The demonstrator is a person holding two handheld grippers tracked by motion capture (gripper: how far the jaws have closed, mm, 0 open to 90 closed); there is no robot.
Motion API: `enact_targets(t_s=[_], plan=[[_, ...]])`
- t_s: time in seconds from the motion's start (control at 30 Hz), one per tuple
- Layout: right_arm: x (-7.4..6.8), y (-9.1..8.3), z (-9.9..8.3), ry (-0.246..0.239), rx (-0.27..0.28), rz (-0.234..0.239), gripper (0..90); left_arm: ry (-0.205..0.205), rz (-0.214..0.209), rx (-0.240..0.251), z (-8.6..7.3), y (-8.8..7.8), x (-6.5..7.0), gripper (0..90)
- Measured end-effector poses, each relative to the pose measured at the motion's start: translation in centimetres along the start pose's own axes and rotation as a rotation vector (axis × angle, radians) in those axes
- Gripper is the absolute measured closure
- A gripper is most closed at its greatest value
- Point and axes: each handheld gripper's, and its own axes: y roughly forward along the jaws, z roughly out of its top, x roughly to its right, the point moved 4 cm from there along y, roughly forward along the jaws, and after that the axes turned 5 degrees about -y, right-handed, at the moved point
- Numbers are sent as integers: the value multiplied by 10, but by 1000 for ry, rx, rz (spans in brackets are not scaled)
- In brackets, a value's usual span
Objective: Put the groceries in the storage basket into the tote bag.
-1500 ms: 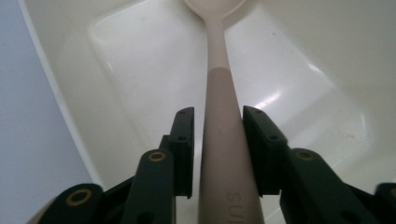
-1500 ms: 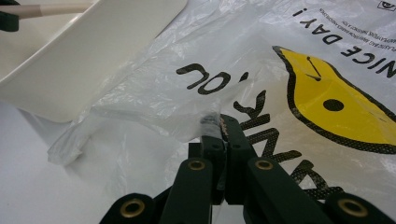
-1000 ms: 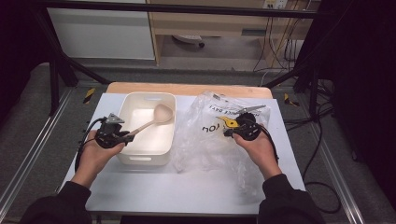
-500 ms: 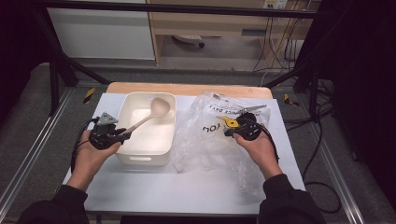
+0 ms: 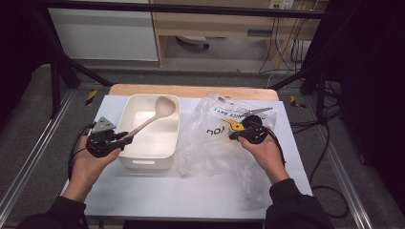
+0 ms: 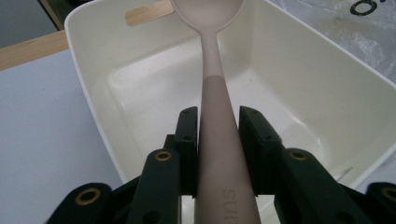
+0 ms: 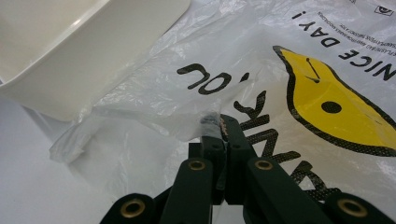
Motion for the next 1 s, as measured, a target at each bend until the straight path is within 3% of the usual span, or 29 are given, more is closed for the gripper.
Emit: enact_targets(t_s=[0.53,0.63,1.0], plan=[[0,2,0,4,-5,7,900,22,-57,65,1,-25,23,691],[0,2,0,3,-6,6,900,8,-81,78,1,-28,28,692],[0,2,2,4,-9,15,900,46,-112,89,2,-36,49,691]])
